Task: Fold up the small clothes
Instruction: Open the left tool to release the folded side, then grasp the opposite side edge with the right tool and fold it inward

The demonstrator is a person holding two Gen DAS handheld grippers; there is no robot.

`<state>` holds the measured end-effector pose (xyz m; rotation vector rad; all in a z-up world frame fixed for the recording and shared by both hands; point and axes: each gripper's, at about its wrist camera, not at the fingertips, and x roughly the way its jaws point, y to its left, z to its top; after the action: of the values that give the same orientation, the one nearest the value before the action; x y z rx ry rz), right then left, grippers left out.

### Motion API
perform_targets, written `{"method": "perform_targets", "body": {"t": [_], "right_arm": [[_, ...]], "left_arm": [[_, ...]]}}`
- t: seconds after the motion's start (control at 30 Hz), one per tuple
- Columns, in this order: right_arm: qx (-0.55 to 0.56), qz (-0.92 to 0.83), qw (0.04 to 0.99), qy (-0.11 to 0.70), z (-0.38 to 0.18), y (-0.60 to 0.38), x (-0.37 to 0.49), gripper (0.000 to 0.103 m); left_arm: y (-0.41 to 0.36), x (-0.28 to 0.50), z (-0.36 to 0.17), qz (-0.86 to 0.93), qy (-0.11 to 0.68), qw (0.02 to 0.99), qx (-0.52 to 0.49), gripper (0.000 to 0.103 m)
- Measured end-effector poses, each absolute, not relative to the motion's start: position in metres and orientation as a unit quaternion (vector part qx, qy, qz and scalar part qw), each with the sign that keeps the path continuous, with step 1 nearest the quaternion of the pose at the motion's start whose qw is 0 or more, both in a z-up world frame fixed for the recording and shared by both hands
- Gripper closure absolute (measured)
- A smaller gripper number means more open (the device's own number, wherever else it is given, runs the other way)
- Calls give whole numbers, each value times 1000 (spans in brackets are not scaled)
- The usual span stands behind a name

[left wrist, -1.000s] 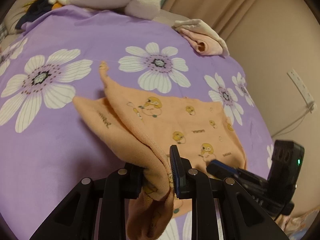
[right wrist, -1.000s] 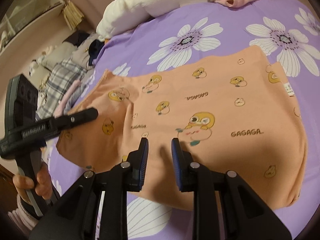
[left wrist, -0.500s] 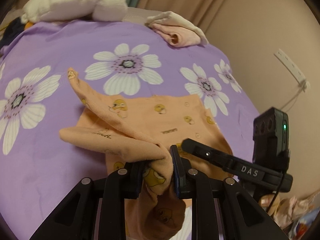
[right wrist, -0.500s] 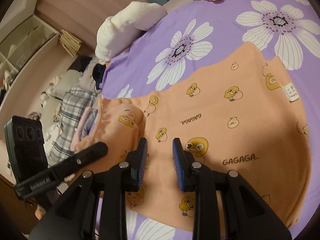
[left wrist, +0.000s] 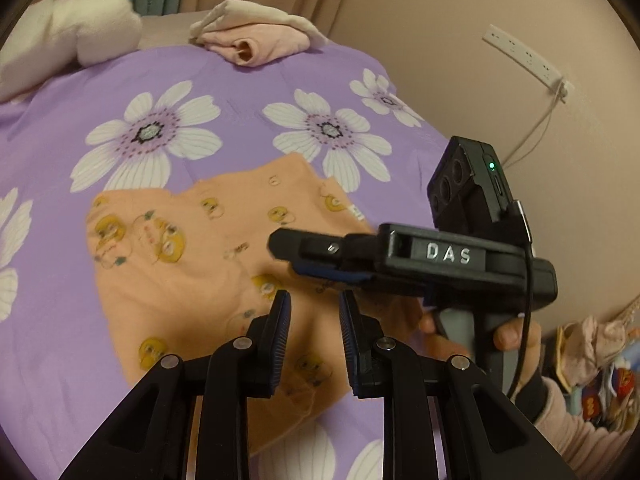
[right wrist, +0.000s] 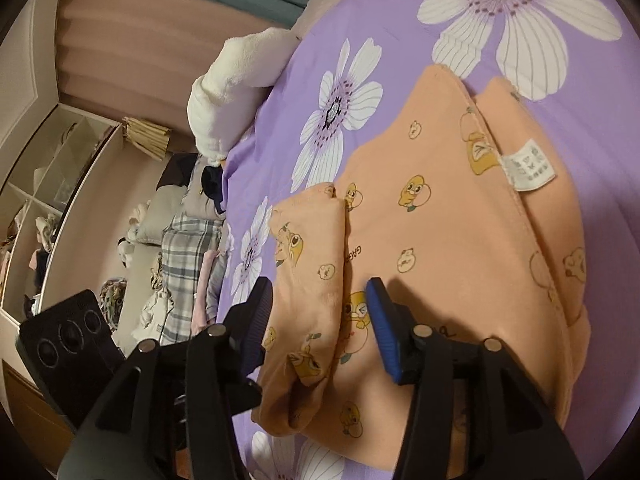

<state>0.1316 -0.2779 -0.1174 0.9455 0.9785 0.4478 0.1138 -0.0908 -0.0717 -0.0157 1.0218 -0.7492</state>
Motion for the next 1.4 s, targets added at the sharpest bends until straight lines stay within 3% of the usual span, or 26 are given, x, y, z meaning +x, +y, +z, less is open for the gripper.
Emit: {"method": "perform_targets", "body": {"t": [0.4, 0.43, 0.5, 0.57, 0.63, 0.7, 1.4], "right_arm": [[309, 222, 758, 530, -121, -221, 176, 48], [300, 229, 757, 533, -122, -215, 180, 48], [288, 242, 754, 538, -125, -205, 187, 48], [277, 238, 759, 539, -126, -200, 190, 58], [257, 238, 768, 536, -125, -195, 190, 83], [254, 241, 773, 529, -125, -194, 189, 91], [212, 154, 861, 435, -52, -275, 168, 93]], "left_arm": [[6, 121, -96, -247, 520, 809, -119, 81], [11, 122, -99, -240, 523, 808, -128, 79], [20, 121, -105, -228, 528, 806, -144, 65], [28, 119, -110, -219, 531, 803, -161, 59], [36, 117, -113, -213, 534, 800, -173, 59], [41, 116, -115, -207, 536, 798, -179, 59], [9, 116, -112, -247, 548, 783, -158, 59]]}}
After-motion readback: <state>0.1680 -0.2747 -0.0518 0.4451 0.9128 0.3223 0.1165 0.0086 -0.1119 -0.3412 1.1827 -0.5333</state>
